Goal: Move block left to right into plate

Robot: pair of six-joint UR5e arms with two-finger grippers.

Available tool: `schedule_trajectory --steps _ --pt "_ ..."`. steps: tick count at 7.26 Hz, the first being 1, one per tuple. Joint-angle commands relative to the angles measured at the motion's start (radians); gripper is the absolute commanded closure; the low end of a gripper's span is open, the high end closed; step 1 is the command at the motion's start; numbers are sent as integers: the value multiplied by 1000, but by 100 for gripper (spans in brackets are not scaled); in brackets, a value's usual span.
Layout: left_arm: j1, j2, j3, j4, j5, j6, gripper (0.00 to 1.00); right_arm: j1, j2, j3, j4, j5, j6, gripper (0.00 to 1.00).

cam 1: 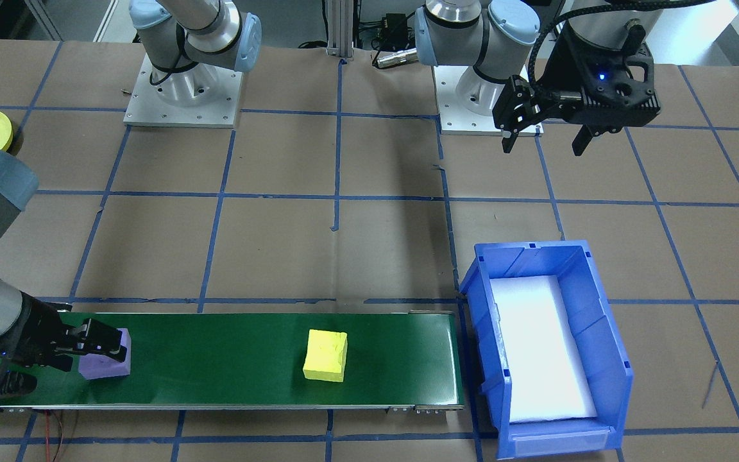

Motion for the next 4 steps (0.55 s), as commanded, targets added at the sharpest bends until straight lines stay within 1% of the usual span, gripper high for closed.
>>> schedule_trajectory --steps 1,2,3,4 --pt "-2 5 0 -7 -7 -2 0 -3 -34 -7 2 1 20 1" --pt "1 7 5 -8 0 0 0 -6 -44 11 1 -1 13 1" --pt "1 8 2 -10 3 0 0 -8 -41 47 0 -1 9 4" --pt "1 8 3 -7 1 0 0 -16 -41 62 -1 -5 6 8"
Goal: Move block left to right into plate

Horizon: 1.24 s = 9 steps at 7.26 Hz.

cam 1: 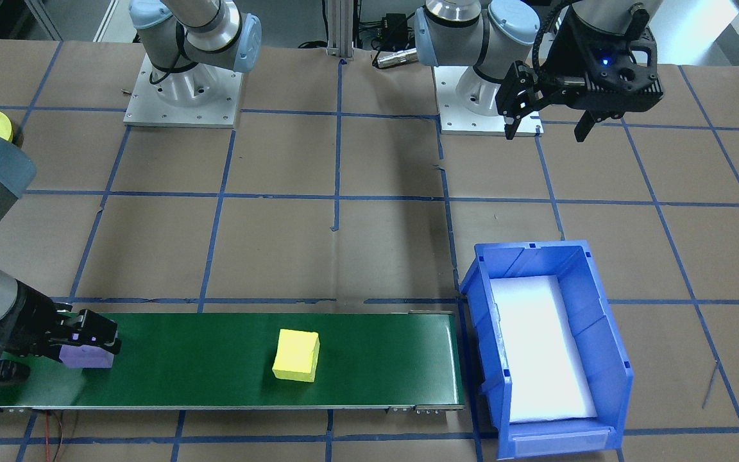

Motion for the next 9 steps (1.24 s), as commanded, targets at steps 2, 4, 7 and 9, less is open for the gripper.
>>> schedule_trajectory --steps 2,4,7,9 --pt "2 -1 1 5 2 2 0 -19 0 38 -6 -16 -33 15" --pt "-10 -11 -5 15 11 0 0 -29 -27 -17 29 -147 -34 77" --pt "10 -1 -10 2 1 -4 0 -258 -85 -36 88 -287 -499 89" --pt "7 4 -11 -1 17 2 0 -501 -90 1 74 -360 -858 89"
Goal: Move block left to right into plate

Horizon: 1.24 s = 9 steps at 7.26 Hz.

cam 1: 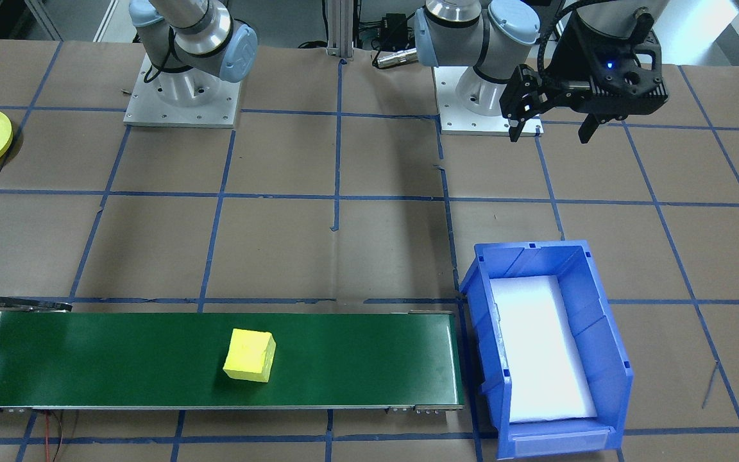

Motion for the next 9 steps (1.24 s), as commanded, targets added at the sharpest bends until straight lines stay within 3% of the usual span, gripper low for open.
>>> schedule_trajectory --steps 1,2,3,4,5,8,9 --pt "12 4 -3 1 5 1 0 -251 0 79 -44 -41 -301 89" --pt "0 4 -6 -2 8 0 0 -331 18 142 -157 -56 -398 88" --pt "0 2 -4 0 8 1 0 -423 43 184 -217 -54 -459 86" --pt "9 4 -4 -2 11 1 0 -484 69 186 -224 -41 -506 35" --pt "6 4 -8 -3 8 0 0 -489 80 187 -226 -22 -558 0" --pt "1 -2 -4 -6 1 0 0 -432 20 173 -204 -10 -380 0" --pt "3 1 -6 -11 9 1 0 -342 -29 170 -204 31 -319 0"
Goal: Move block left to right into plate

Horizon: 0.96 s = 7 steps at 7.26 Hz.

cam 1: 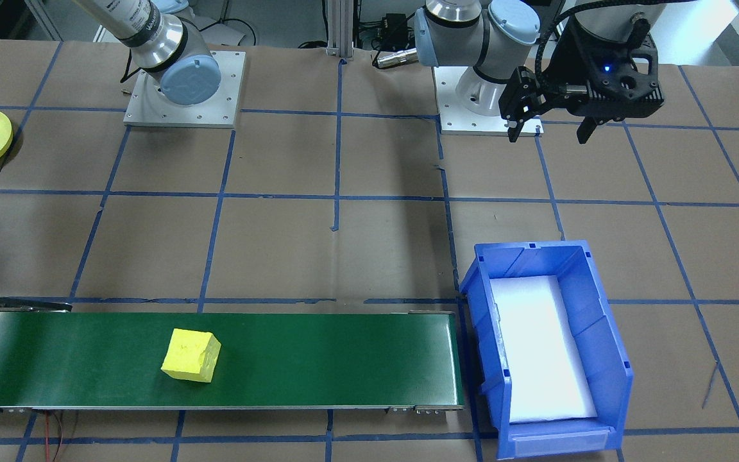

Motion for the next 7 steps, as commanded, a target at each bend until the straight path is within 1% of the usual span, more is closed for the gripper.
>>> schedule_trajectory --steps 1,2,3,4,5,6,7 --pt "-2 2 -1 -5 5 1 0 191 -80 -13 73 87 243 0" --pt "-2 2 -3 -4 2 1 0 325 -74 -13 130 154 405 0" --pt "-4 -1 0 -4 0 0 0 435 -82 -18 132 223 598 0" --pt "-2 0 0 -4 5 1 0 555 -80 -62 129 227 763 0" --pt "-2 0 0 -4 6 1 0 629 -65 -117 132 239 878 0" --pt "-2 2 2 -4 6 1 0 665 -48 -151 132 294 939 0" --pt "-2 2 0 -4 5 1 0 669 -34 -177 132 302 967 0"
